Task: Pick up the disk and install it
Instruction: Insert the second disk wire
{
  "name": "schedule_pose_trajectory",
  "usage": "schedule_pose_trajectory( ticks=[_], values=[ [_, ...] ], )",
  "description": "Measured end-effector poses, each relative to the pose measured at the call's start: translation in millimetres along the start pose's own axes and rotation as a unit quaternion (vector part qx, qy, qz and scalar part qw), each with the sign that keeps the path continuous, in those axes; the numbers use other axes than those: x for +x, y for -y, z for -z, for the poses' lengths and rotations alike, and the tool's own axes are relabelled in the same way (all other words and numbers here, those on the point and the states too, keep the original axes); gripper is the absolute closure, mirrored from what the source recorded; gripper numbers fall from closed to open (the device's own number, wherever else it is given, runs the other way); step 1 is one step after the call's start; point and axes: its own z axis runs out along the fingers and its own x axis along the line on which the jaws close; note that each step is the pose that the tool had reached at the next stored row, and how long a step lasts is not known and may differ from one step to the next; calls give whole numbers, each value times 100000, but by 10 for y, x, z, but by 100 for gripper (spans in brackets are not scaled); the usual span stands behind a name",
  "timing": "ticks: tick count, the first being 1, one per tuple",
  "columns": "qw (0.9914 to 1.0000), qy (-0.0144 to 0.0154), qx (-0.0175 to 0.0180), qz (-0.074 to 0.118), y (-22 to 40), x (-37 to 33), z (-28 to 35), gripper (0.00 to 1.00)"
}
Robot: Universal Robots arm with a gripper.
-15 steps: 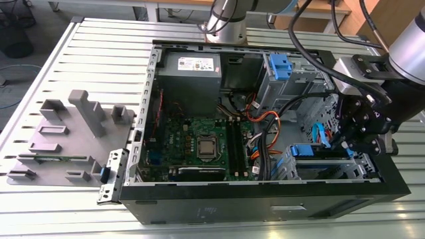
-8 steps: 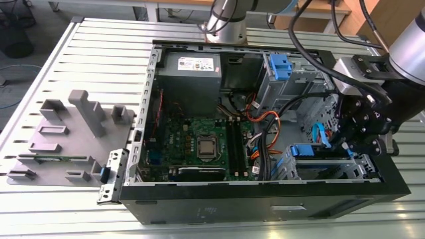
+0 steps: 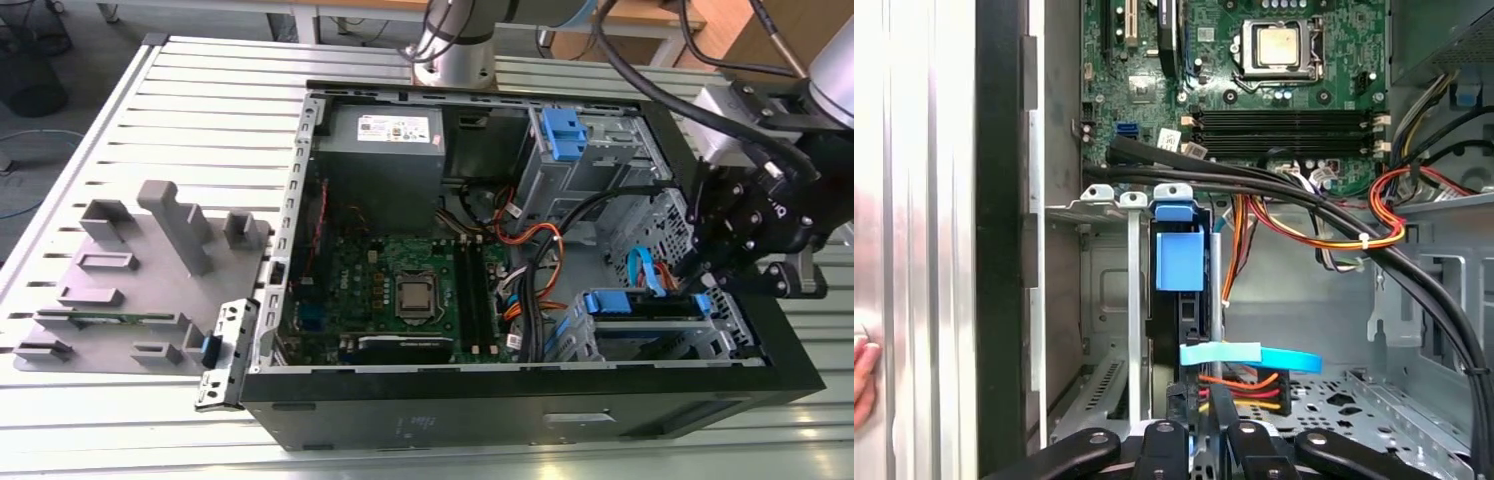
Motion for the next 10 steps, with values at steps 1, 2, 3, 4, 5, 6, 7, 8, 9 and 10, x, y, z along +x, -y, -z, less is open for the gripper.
schedule_pose_trajectory(
  ticks=[1,2,3,4,5,6,7,8,9,10],
  values=[
    [100000,-6,-2,1,0,0,30,76],
    [100000,-5,-1,0,0,1,53,76],
    [100000,-2,-2,0,0,1,70,76],
    [100000,-1,-2,1,0,2,75,76],
    [100000,9,-1,0,0,1,74,76],
    [100000,15,-2,0,0,1,74,76],
    [100000,10,-1,2,0,1,75,76],
    [100000,7,0,5,0,1,75,76],
    [100000,-5,-3,3,-5,1,76,76],
    [100000,-3,-2,0,-12,2,76,76]
  ],
)
